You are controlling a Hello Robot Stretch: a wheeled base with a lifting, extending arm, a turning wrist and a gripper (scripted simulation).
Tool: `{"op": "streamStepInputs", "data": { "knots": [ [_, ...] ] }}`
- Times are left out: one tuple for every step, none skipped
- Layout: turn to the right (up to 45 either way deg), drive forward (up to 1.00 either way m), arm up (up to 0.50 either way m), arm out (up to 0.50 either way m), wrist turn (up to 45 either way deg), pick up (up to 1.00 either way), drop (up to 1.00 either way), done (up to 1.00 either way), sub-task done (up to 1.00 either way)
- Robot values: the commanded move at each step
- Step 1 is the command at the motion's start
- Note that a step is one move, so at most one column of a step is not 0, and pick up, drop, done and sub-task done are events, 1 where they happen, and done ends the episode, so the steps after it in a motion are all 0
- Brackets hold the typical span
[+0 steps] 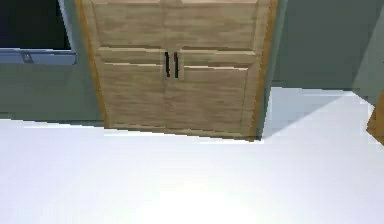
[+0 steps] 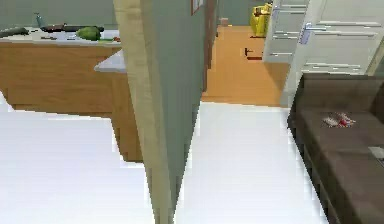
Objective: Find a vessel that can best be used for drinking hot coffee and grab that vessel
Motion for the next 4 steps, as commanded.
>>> {"op": "streamStepInputs", "data": {
  "knots": [
    [33.0,0.0,0.0,0.0,0.0,0.0,0.0,0.0,0.0],
    [0.0,0.45,0.0,0.0,0.0,0.0,0.0,0.0,0.0],
    [36.0,0.0,0.0,0.0,0.0,0.0,0.0,0.0,0.0],
    [0.0,0.7,0.0,0.0,0.0,0.0,0.0,0.0,0.0]
  ]
}}
